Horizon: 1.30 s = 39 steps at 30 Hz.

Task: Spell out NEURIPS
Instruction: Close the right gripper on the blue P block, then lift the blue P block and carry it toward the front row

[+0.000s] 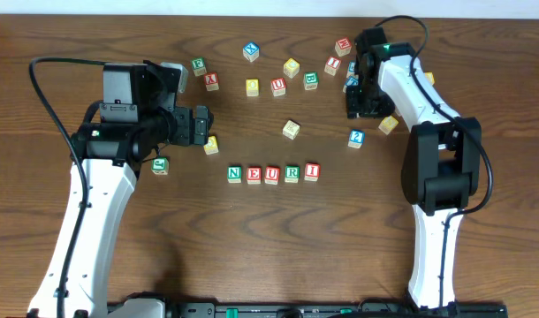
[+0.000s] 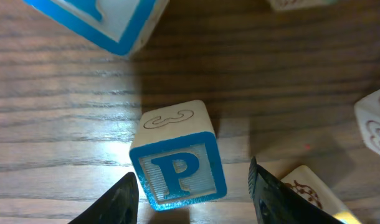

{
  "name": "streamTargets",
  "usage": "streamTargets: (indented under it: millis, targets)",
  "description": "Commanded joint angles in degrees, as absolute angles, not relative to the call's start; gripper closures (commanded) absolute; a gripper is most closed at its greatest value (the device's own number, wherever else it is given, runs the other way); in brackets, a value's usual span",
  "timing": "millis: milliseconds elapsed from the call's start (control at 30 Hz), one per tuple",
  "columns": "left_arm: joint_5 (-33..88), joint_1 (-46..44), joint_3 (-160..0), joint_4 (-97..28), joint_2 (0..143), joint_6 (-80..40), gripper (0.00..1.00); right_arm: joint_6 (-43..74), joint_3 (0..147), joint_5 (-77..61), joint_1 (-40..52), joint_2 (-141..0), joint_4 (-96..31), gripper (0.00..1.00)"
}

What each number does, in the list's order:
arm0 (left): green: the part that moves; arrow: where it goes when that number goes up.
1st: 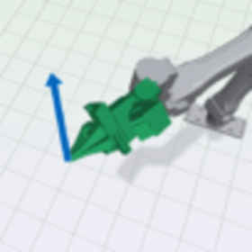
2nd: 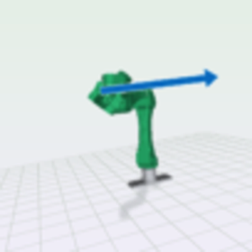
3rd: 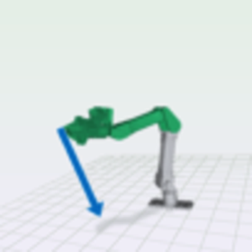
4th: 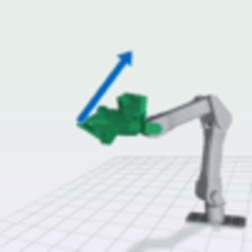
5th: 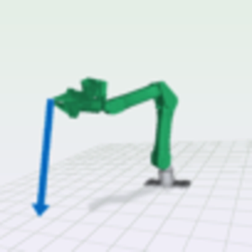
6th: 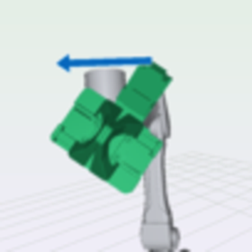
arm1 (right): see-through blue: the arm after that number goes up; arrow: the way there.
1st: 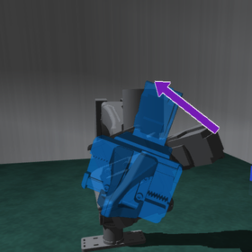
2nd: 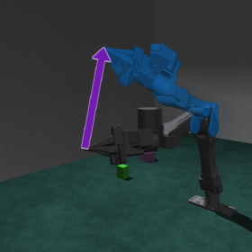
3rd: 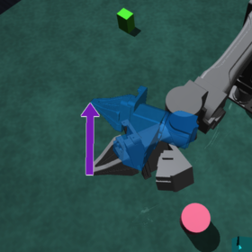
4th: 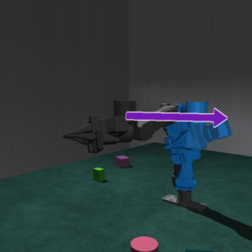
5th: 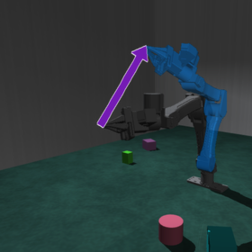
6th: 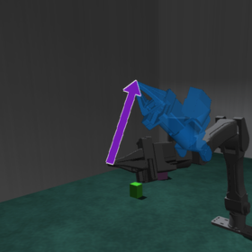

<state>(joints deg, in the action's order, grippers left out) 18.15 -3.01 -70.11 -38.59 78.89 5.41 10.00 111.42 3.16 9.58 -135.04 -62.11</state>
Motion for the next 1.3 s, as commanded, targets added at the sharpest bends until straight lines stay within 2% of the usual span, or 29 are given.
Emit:
streamTargets:
  millis: [0,800,1267]
  targets:
    - [18.8,-2.8,-71.5,-38.6,78.4,5.8,0.02,9.1,110.9,2.8,9.1,-135.1,-61.7,0.48]
    - [18.8,-2.8,-71.5,-38.6,78.4,5.8,0.02,5.5,111.2,2.8,9.0,-135.1,-57.1,0.49]
    - [18.8,-2.8,-71.5,-38.6,78.4,5.8,0.02,5.5,111.3,2.8,9.0,-135.1,-57.0,0.69]
